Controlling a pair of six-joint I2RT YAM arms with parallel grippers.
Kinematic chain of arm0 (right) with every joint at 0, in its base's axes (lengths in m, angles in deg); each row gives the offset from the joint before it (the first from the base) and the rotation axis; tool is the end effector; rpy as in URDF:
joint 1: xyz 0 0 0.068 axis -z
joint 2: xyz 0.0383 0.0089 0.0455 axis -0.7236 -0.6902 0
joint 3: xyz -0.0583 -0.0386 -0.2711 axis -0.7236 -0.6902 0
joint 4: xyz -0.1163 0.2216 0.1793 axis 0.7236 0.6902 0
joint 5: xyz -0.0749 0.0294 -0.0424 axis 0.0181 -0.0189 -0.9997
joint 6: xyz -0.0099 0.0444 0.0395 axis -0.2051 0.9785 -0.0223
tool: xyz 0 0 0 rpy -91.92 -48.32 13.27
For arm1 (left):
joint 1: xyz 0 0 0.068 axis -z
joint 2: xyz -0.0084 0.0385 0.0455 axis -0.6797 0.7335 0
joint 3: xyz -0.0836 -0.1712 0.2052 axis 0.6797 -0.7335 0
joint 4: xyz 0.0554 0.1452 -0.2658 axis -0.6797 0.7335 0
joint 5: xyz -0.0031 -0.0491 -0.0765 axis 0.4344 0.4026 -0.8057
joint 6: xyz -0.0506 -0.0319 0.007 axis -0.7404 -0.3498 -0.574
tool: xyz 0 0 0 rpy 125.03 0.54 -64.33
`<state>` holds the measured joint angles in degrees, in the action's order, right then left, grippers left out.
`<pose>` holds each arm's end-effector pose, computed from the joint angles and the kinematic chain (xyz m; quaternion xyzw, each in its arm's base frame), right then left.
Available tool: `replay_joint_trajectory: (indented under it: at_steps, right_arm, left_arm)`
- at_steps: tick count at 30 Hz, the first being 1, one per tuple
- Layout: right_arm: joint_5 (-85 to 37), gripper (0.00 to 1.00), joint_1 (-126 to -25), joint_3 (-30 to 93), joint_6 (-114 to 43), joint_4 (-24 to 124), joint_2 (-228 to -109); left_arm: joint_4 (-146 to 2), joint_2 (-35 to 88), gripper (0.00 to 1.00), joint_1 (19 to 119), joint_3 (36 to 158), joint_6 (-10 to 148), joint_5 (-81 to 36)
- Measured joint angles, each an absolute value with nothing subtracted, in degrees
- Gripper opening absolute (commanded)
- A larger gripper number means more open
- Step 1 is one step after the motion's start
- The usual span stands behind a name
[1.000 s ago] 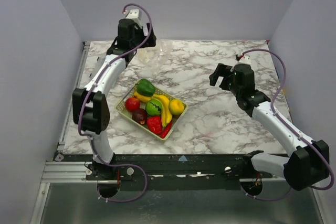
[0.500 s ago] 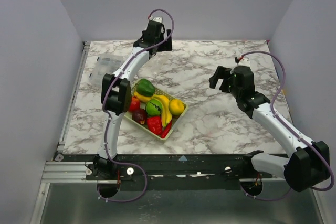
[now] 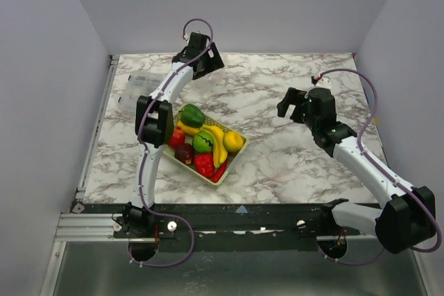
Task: Place the food in the zip-top bag and seal the zipper
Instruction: Pick up the zipper food storage bag at the center of the board.
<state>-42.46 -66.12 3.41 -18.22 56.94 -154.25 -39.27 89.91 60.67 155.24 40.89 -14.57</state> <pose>0.3007 0.0992 0.2715 0.0819 0.8431 0.1237 0.5169 0.5870 -0.1891 0.2324 -0.1685 0.8870 -0.2083 0.3761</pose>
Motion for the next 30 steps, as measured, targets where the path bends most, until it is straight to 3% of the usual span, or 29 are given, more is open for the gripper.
replay_joint_trajectory:
  at_steps: [1, 9, 13, 23, 30]
  right_arm:
    - [-42.50, 1.00, -66.12, 3.36, -17.98, 56.94, -154.25]
    - [-42.48, 1.00, -66.12, 2.40, -16.06, 56.99, -154.25]
    - [-42.41, 1.00, -66.12, 2.09, -15.14, 56.79, -154.25]
    - [-40.88, 1.00, -66.12, 1.98, -12.82, 56.59, -156.32]
    - [-37.32, 1.00, -66.12, 1.98, -9.87, 56.22, -158.68]
  left_arm:
    - [-39.18, 90.44, 0.71, 60.49, 155.32, 40.04, -15.10]
    - [-39.27, 93.11, 0.15, 58.94, 154.36, 34.08, -18.46]
    - [-40.95, 93.11, 0.01, 58.53, 154.32, 34.08, -20.19]
    - [-43.42, 87.34, 0.00, 58.26, 147.28, 39.34, -24.93]
    - [-46.15, 75.16, 0.00, 58.26, 141.01, 39.61, -33.09]
